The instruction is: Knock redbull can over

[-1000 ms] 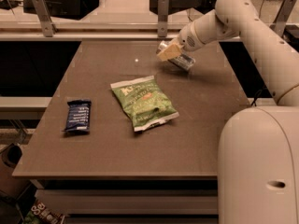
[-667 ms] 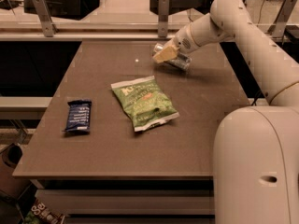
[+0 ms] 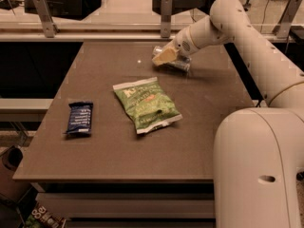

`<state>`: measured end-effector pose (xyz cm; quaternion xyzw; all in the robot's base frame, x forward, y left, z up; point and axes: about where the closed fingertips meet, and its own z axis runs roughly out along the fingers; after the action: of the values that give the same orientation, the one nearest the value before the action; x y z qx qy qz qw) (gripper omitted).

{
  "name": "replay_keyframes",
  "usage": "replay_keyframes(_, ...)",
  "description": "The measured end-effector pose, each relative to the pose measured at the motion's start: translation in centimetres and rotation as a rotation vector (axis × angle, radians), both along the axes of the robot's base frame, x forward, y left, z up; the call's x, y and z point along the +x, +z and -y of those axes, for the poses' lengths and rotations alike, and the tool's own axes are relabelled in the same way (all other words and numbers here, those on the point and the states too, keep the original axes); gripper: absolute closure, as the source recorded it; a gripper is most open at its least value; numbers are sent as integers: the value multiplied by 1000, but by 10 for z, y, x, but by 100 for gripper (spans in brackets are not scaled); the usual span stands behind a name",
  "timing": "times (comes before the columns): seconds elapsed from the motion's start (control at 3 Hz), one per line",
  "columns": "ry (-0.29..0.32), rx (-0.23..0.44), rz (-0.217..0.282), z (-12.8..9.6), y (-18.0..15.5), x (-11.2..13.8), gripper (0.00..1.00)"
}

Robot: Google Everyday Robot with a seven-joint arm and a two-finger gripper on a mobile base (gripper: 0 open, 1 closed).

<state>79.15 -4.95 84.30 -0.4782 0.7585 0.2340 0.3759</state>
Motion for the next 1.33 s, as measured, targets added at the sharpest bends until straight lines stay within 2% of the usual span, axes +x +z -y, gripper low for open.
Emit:
replay_keyframes(0.33,0,0,0,0,0,0,100)
replay_keyframes(0.67,14,15,-10,-11,-8,2,100)
replay_keyframes(1.0,14,16,-10,-11,-6,2,84)
replay_keyframes(1.33,23,23,-23,-18,-12,3,61)
